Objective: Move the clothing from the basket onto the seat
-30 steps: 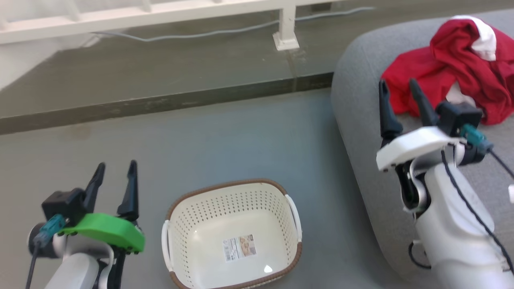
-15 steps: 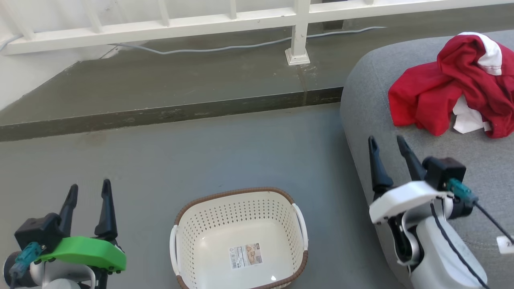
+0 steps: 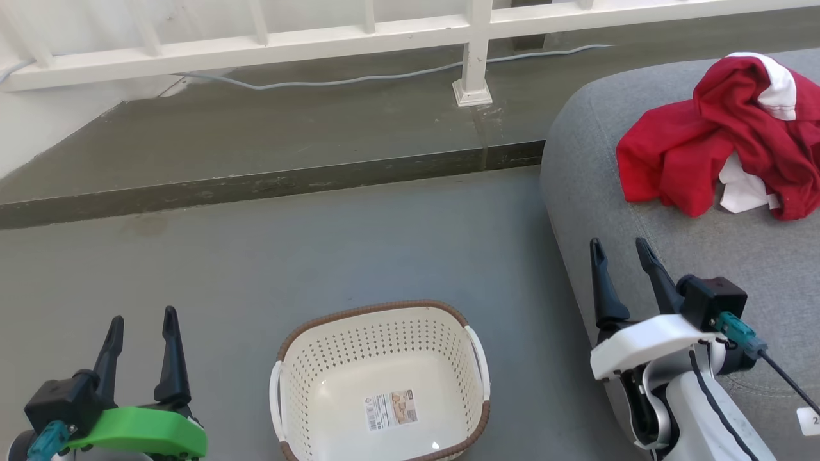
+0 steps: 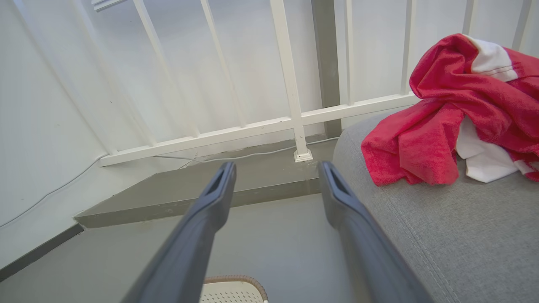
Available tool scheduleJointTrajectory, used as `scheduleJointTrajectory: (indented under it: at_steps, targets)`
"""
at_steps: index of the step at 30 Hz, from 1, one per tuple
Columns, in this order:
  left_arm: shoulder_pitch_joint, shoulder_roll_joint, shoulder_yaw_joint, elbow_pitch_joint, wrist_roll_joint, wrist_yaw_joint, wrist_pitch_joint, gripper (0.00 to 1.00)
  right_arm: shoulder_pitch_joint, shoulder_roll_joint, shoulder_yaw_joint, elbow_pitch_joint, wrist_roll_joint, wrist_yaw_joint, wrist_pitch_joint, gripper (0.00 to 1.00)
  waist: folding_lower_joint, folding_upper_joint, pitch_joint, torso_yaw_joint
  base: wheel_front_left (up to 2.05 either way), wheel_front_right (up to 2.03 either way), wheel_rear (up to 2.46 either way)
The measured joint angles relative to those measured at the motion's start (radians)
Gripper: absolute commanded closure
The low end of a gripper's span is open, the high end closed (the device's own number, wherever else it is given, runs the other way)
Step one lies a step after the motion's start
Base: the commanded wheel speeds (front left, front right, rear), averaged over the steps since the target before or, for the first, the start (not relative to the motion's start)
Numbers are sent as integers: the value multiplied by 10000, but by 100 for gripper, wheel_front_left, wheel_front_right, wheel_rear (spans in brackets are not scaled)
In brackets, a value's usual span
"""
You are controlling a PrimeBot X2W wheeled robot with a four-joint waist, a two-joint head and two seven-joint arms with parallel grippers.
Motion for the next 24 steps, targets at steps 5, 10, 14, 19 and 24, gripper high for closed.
scheduleJointTrajectory:
  at_steps: [5,10,14,19,24]
  targets:
    - [190,-169,251,-244,119,4,0,0,163,13,-6,-159,0,-36,0,0,0,0,4,-12,0,0,0]
    - [358,-234,380,-412,245,13,0,0,344,21,-4,-307,0,-61,0,0,0,0,2,-17,0,0,0]
    - [464,-314,474,-489,502,13,0,0,378,25,-8,-389,0,-105,0,0,0,0,-5,-18,0,0,0]
    - [609,-424,529,-512,587,13,0,0,542,29,-33,-464,0,-136,0,0,0,0,-17,-18,0,0,0]
    - [698,-431,552,-543,734,13,0,0,559,33,-40,-535,0,-140,0,0,0,0,-23,-7,0,0,0]
